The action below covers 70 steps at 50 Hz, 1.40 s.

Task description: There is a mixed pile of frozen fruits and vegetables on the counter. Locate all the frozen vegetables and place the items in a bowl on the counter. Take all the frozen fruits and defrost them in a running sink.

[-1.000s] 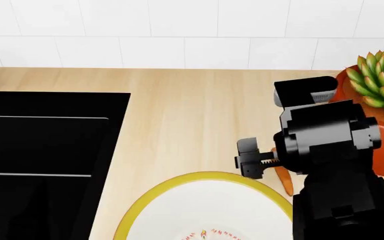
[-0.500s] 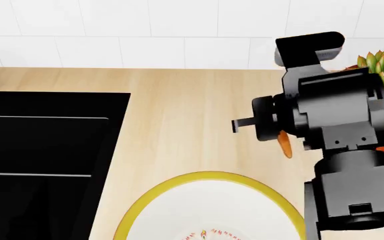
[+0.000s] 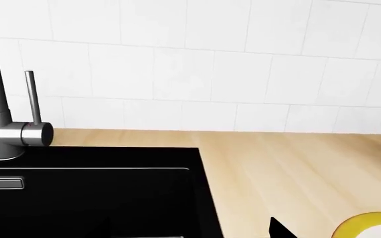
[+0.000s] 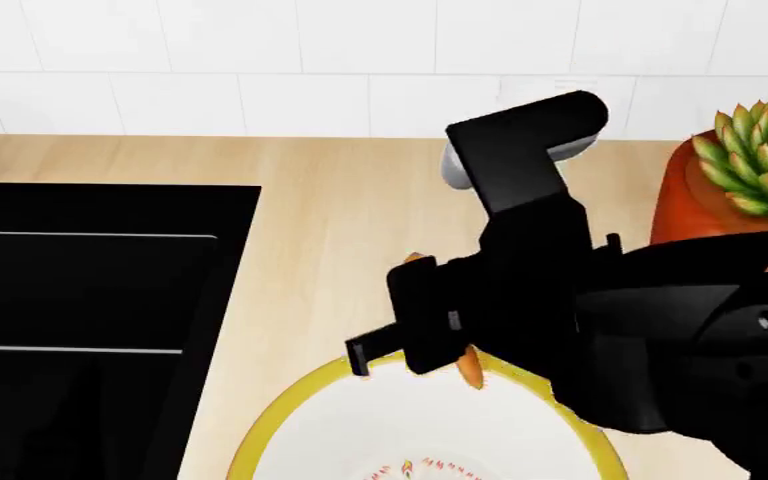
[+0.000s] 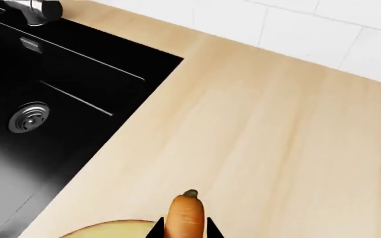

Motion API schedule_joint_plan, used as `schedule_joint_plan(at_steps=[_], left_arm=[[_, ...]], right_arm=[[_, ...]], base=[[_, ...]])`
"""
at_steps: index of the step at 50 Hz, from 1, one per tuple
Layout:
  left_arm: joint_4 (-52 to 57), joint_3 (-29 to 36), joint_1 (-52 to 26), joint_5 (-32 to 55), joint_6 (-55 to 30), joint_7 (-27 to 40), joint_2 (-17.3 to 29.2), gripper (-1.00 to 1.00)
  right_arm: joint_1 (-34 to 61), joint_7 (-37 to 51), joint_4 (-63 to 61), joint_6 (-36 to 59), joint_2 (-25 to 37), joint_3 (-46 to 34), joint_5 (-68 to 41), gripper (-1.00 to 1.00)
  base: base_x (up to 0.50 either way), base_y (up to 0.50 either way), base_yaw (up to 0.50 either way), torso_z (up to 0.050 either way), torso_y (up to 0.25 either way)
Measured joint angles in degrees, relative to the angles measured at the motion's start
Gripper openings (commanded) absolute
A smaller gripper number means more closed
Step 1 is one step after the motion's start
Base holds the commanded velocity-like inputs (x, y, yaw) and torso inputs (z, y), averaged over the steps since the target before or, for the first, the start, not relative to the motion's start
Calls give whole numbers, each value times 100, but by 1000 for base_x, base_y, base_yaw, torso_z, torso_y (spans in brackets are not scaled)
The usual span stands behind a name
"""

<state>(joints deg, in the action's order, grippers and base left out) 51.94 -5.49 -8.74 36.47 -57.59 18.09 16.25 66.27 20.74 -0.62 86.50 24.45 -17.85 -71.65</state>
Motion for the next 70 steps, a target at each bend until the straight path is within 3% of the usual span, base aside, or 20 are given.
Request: schedule_joint_plan(at_steps=[9,21,22,42,60,70], left_arm=[[-3,29,16,26,37,33,28,100],[9,41,40,56,103,76,63,100],[9,43,40,59,108,79,65,100],[25,39,49,160,155,159,115,100],[9,93,47,229,196,235,139,100],[19,129,75,257,240,268,156,100]], right_arm=[[-523,1177,-829,16,384,-173,-1742,-100],[-1021,1546,-1278,-114,644,-376,-2314,-100],[-1041,1568,-1290,-126,656,-390,-2344,100],[-1175,1613,-1831,-737,774,-262,-2133,100],[-2243,1304,-3451,-2728,1100,286,296,100],[-3677,1429,-4154,-4191,1186,822,1688,100]], base=[[0,0,0,0,0],[0,0,0,0,0],[0,0,0,0,0],[0,0,0,0,0],[0,0,0,0,0],[0,0,0,0,0]])
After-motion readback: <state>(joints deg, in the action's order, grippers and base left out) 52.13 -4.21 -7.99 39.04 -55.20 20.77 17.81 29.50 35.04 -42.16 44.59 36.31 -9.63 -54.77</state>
